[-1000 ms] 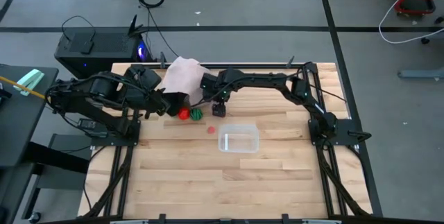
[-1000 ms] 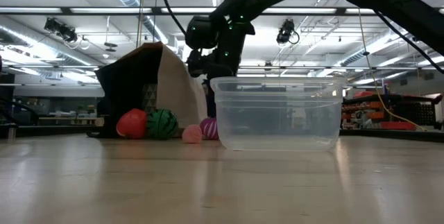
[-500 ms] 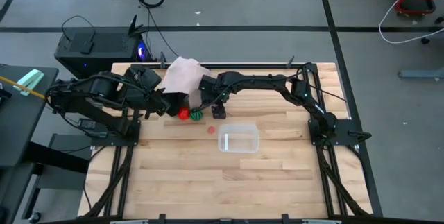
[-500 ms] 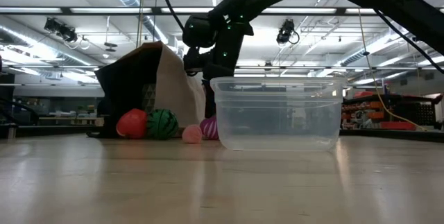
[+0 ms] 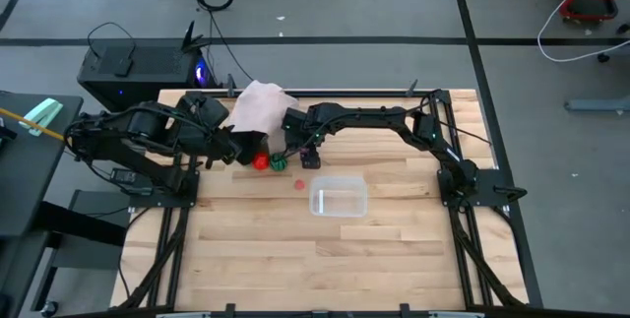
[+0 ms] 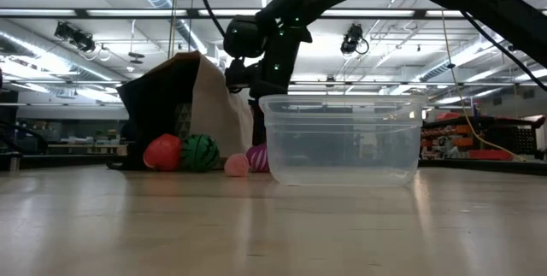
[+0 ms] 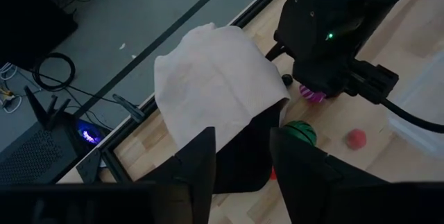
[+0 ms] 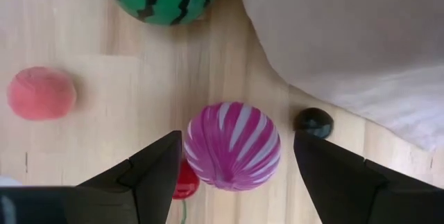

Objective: Pick and placing Produce into tupperware
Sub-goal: Put the onion into the transparent bin

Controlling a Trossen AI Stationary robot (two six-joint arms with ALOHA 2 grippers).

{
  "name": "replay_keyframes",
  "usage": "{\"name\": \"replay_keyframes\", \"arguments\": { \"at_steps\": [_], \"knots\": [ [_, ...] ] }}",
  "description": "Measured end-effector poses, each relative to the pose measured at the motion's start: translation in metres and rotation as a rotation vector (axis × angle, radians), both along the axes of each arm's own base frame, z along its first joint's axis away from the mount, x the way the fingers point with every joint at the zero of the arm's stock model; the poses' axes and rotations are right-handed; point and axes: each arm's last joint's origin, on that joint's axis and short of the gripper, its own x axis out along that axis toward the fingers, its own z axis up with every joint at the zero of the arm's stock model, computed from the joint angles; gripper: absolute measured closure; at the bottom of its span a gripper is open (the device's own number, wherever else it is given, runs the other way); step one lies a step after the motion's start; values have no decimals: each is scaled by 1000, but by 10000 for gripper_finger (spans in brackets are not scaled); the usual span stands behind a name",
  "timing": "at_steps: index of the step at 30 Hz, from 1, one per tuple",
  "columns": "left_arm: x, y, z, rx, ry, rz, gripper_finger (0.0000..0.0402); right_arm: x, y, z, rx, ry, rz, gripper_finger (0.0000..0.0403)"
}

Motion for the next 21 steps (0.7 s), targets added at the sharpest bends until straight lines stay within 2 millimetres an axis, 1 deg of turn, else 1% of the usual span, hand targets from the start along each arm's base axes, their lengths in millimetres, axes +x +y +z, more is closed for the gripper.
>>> {"name": "replay_keyframes", "arguments": {
  "at_steps": [12, 17, 21],
  "knots": [
    [0, 0, 0, 0, 1, 1, 249, 0, 0, 0, 15, -3, -34, 119],
    [0, 0, 0, 0, 0, 1, 252, 0, 1, -1, 31, -9, -40, 118],
    [0, 0, 0, 0, 0, 1, 257, -3, 1, -11, 29, 12, -22, 119]
  ]
}}
